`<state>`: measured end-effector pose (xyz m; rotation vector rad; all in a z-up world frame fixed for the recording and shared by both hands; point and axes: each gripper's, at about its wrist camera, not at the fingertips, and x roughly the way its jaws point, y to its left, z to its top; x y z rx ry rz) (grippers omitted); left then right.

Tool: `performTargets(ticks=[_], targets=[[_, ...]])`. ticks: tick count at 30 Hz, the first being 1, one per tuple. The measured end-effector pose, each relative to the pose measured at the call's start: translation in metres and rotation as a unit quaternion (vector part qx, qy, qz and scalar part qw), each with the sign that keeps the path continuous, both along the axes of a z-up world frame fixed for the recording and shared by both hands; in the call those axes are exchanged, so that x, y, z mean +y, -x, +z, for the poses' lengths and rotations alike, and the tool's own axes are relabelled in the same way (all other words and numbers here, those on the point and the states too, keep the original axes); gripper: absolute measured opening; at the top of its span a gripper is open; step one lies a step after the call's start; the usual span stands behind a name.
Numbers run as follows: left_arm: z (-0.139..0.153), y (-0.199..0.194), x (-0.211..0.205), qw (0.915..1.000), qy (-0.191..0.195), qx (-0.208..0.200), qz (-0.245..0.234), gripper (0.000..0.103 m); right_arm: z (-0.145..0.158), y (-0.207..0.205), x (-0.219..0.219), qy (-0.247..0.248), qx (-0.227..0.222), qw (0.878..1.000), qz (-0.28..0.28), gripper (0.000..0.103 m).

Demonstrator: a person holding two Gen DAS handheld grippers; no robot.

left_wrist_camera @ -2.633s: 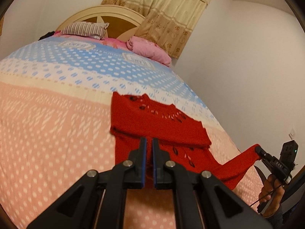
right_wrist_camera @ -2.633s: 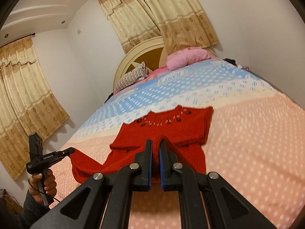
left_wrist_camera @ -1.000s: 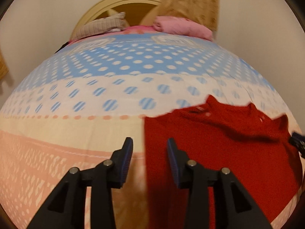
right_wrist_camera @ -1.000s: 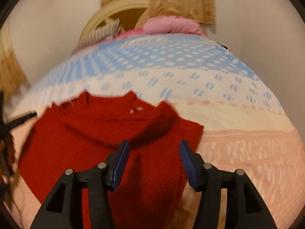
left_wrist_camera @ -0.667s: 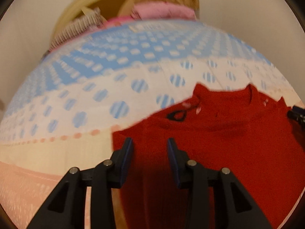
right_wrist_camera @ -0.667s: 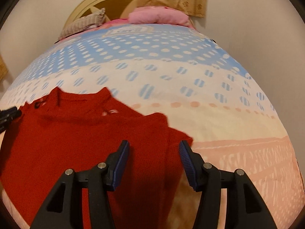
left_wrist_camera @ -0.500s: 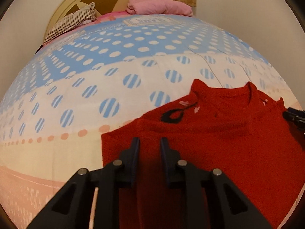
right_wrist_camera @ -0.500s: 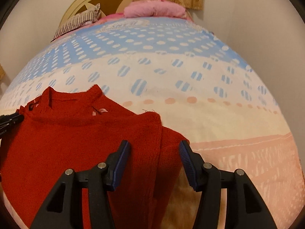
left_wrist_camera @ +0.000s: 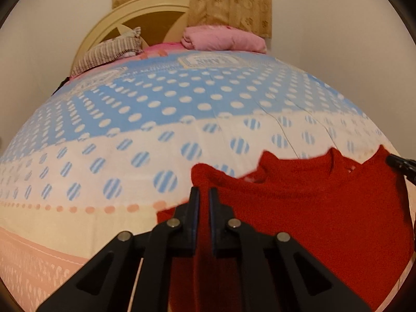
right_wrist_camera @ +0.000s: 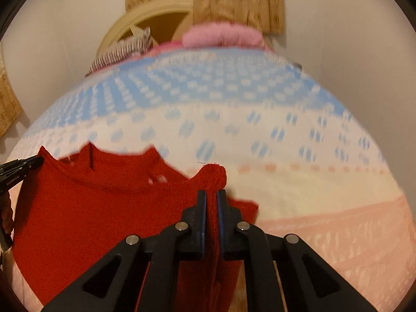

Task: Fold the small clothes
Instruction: 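Lift the hem with both tools and fold it over toward the collar, then open both tools to release the hem onto the collar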

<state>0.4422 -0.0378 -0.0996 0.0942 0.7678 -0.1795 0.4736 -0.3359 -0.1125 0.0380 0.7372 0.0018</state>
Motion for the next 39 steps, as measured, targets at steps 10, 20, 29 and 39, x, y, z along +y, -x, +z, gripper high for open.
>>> performTargets(ticks=[10,20,29,39], targets=[[-0.026,-0.016,0.004,0.9986,-0.014,0.038,0.034,0.022,-0.038,-0.027,-0.003,0.024,0.082,0.996,-0.029,0.016],[-0.006,0.087,0.014,0.9997,-0.009,-0.016,0.016,0.054,0.007,0.071,0.031,-0.037,0.014,0.998,0.048,0.033],[-0.038,0.112,0.019,0.9994,-0.017,0.024,0.015,0.064,-0.041,0.125,0.063,-0.019,0.043,0.996,0.070,0.035],[-0.047,0.110,0.026,0.9990,-0.007,0.027,0.036,0.084,-0.042,0.125,0.049,-0.007,0.053,0.998,0.028,0.039]])
